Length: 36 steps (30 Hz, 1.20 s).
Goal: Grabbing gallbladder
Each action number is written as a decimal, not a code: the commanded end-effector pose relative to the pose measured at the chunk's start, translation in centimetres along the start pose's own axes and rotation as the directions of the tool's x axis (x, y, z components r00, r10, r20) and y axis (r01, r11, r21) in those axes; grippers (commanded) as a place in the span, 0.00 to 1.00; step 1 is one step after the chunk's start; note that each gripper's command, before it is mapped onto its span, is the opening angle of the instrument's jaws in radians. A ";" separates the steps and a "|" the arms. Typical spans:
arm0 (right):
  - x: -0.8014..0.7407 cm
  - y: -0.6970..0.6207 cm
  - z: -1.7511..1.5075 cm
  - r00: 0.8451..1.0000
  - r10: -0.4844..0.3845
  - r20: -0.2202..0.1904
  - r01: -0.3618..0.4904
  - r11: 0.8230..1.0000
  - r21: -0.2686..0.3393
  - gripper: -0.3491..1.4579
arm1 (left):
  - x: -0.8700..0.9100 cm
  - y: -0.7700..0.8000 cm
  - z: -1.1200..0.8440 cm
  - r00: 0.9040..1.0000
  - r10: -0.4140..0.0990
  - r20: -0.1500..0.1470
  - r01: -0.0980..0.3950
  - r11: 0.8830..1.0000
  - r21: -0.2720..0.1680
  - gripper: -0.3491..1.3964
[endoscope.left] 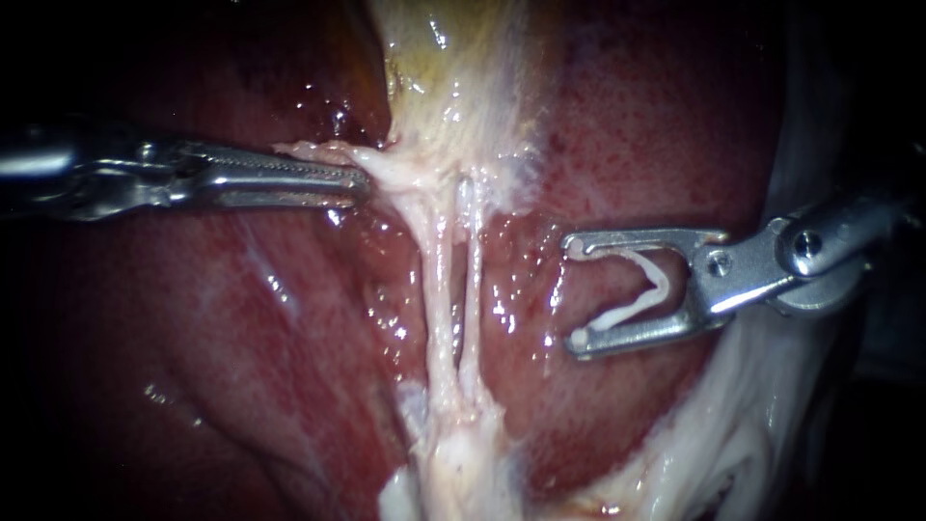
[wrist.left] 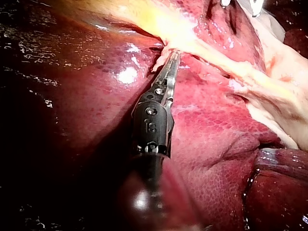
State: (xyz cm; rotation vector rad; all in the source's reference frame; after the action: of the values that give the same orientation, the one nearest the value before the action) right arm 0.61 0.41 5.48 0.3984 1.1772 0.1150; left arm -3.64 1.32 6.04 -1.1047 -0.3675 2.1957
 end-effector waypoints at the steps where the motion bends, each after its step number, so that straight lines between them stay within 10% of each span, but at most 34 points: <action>1: 0.00 0.00 0.00 1.000 0.000 0.000 0.000 1.000 0.000 0.47 | 0.01 0.00 -0.01 1.000 0.000 0.000 0.000 1.000 -0.003 0.00; 8: -0.01 0.00 0.00 1.000 0.000 0.000 0.000 1.000 0.000 0.47 | 0.06 0.12 -0.23 1.000 -0.010 0.003 0.010 1.000 -0.020 0.14; 16: -0.01 0.00 0.00 1.000 0.000 0.000 0.000 1.000 0.000 0.47 | 0.23 0.15 -0.60 0.998 0.068 0.002 -0.068 0.997 -0.038 0.52; 22: -0.01 0.00 0.00 1.000 0.006 0.000 -0.006 1.000 0.000 0.47 | 0.40 0.08 -0.53 0.989 0.150 -0.001 -0.150 0.988 -0.018 0.76; 36: -0.01 0.00 0.00 1.000 0.006 0.000 -0.006 1.000 0.000 0.47 | 0.44 -0.18 0.07 0.986 0.168 -0.020 -0.168 0.986 -0.022 0.57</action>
State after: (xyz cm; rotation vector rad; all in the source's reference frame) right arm 0.61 0.41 5.49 0.4016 1.1762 0.1202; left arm -3.81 1.74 5.95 -1.2059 -0.3037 2.3326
